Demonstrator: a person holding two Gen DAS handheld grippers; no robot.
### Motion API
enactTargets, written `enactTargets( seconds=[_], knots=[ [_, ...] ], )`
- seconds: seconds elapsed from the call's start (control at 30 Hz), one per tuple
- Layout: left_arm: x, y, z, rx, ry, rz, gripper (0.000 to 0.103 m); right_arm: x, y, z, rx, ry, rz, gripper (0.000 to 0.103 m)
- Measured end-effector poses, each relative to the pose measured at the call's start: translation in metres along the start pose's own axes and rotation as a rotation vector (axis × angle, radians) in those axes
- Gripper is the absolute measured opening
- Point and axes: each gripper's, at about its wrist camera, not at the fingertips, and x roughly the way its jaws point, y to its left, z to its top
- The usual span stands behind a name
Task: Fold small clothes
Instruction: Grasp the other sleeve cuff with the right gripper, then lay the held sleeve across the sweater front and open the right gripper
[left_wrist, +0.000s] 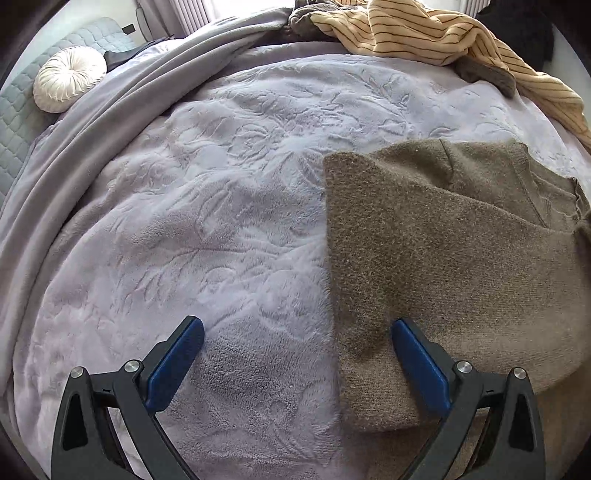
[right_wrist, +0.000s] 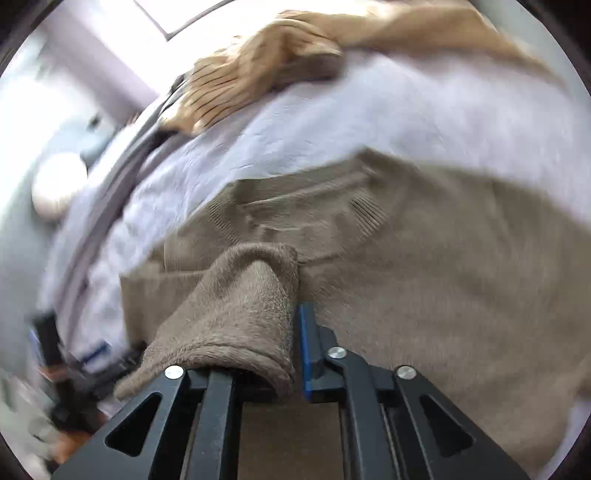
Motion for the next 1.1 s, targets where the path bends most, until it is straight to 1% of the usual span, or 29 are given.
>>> enactTargets(
  seconds=[0.03,0.1,0.17,0.23,0.27,0.3,0.33,0.37,0.4,0.43,0.47,0.5,0.53,0.57,0.63,0.67,0.7,0.73,0.77,0.8,0.83,0.87,0.9,0.93,1.0,1.03,1.1],
  knots=[
    [-0.003,-0.001,0.004,0.002,0.003,0.000,0.103,-0.001,-0.019,-0.001,0.085,0.017,0.034,0.037],
    [-0.006,0.001,0.013,0.001,-0.004,-0.016,0.103,-0.004,-0.036,-0.003,0.146,0.020,0.081,0.047],
    [-0.005,0.003,0.028,-0.010,-0.008,-0.040,0.103,-0.013,-0.044,-0.004,0.167,0.000,0.104,0.051],
    [0.004,0.002,0.042,-0.022,0.030,-0.082,0.103,-0.017,-0.051,0.000,0.191,-0.014,0.116,0.053],
    [0.009,0.000,0.047,-0.025,0.057,-0.098,0.092,-0.017,-0.052,0.001,0.197,-0.016,0.117,0.053],
    [0.015,-0.003,0.051,-0.024,0.080,-0.133,0.078,-0.016,-0.054,0.003,0.204,-0.014,0.113,0.053],
    [0.018,-0.006,0.053,-0.024,0.096,-0.187,0.045,-0.015,-0.056,0.006,0.216,-0.009,0.113,0.053],
    [0.017,-0.008,0.056,-0.029,0.100,-0.216,0.026,-0.011,-0.057,0.009,0.222,-0.005,0.117,0.051],
    [0.012,-0.010,0.059,-0.025,0.071,-0.195,0.020,-0.011,-0.056,0.012,0.217,-0.003,0.113,0.031],
    [0.006,-0.010,0.062,-0.020,0.042,-0.192,0.009,-0.013,-0.051,0.014,0.187,-0.002,0.107,0.008],
    [0.003,-0.006,0.065,-0.037,0.023,-0.202,0.009,-0.015,-0.041,0.018,0.136,-0.013,0.105,0.008],
    [0.004,-0.003,0.067,-0.053,0.026,-0.217,0.009,-0.017,-0.030,0.022,0.070,-0.033,0.101,0.008],
    [0.009,-0.001,0.067,-0.055,0.043,-0.219,0.009,-0.022,-0.021,0.024,0.005,-0.050,0.097,0.007],
    [0.013,-0.002,0.066,-0.048,0.053,-0.215,0.009,-0.023,-0.017,0.026,-0.024,-0.051,0.077,0.007],
    [0.016,-0.004,0.064,-0.012,0.045,-0.199,0.010,-0.017,-0.029,0.025,0.009,-0.028,0.020,0.007],
    [0.013,-0.006,0.061,-0.006,0.040,-0.187,0.014,-0.013,-0.040,0.022,0.046,-0.012,-0.014,0.007],
    [0.009,-0.004,0.062,-0.015,0.031,-0.164,0.016,-0.010,-0.051,0.018,0.086,0.004,-0.030,0.008],
    [0.004,-0.001,0.063,-0.023,0.026,-0.138,0.025,-0.009,-0.063,0.012,0.135,0.018,-0.013,0.008],
    [-0.003,0.002,0.059,-0.028,0.017,-0.115,0.040,-0.009,-0.070,0.008,0.159,0.014,0.002,0.008],
    [-0.010,0.007,0.058,-0.033,0.000,-0.086,0.050,-0.012,-0.076,0.004,0.181,0.010,0.022,0.010],
    [-0.017,0.012,0.059,-0.033,-0.020,-0.075,0.065,-0.016,-0.079,0.002,0.188,0.012,0.034,0.012],
    [-0.024,0.016,0.057,-0.025,-0.040,-0.079,0.066,-0.017,-0.080,0.001,0.190,0.015,0.041,0.013],
    [-0.031,0.018,0.054,-0.008,-0.043,-0.093,0.066,-0.018,-0.080,0.000,0.192,0.019,0.049,0.018],
    [-0.036,0.019,0.050,0.006,-0.038,-0.102,0.066,-0.021,-0.081,0.000,0.197,0.019,0.059,0.023],
    [-0.042,0.018,0.039,0.038,-0.017,-0.126,0.066,-0.022,-0.081,0.002,0.205,0.012,0.072,0.030],
    [-0.044,0.014,0.031,0.062,-0.002,-0.135,0.066,-0.021,-0.080,0.003,0.211,0.006,0.073,0.030],
    [-0.042,0.003,0.019,0.112,0.014,-0.114,0.066,-0.021,-0.080,0.007,0.219,-0.001,0.079,0.030]
  ],
)
